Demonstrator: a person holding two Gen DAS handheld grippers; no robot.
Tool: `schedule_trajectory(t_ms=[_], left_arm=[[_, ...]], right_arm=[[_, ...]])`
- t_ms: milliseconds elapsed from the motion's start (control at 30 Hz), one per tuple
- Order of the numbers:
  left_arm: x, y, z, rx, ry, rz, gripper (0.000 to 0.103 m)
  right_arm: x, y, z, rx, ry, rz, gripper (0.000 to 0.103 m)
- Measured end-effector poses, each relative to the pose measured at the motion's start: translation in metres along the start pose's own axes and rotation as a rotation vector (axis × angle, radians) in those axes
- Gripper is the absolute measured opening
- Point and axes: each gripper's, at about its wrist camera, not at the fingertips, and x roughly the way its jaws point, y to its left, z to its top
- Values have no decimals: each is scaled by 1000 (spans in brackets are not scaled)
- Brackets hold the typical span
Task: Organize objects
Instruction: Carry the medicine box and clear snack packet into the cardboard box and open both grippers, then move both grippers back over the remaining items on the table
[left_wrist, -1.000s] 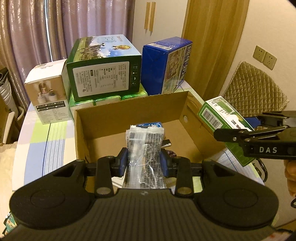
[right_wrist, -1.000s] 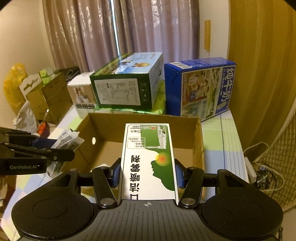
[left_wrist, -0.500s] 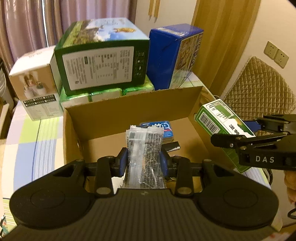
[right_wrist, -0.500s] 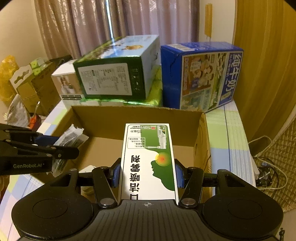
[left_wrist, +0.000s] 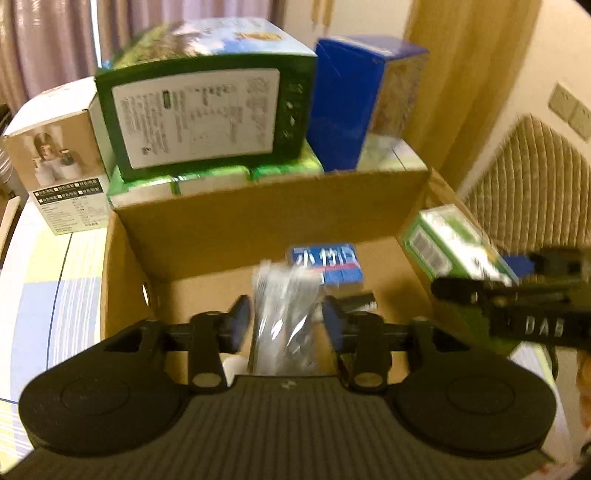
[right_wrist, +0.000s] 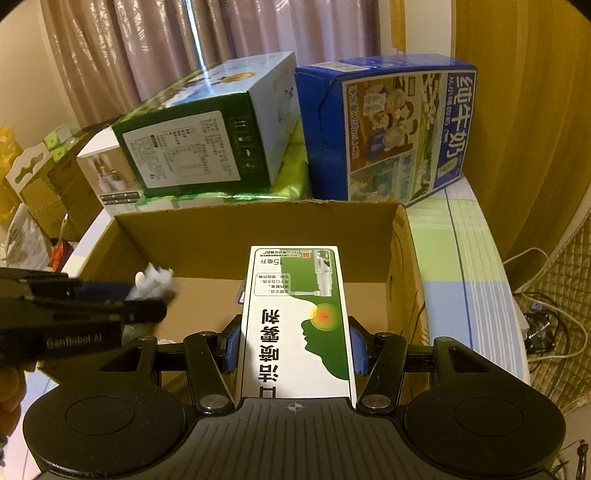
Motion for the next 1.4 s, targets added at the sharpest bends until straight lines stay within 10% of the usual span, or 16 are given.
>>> schedule_trajectory(t_ms=[700,1400], left_arm=[[-85,9,-33,-50,-110,18,58],[-235,-19,-145,-124,-165,-50,95]], right_arm=[[-50,8,-12,43,-139,31,75],[-205,67,-132,-11,-159,-53,94]])
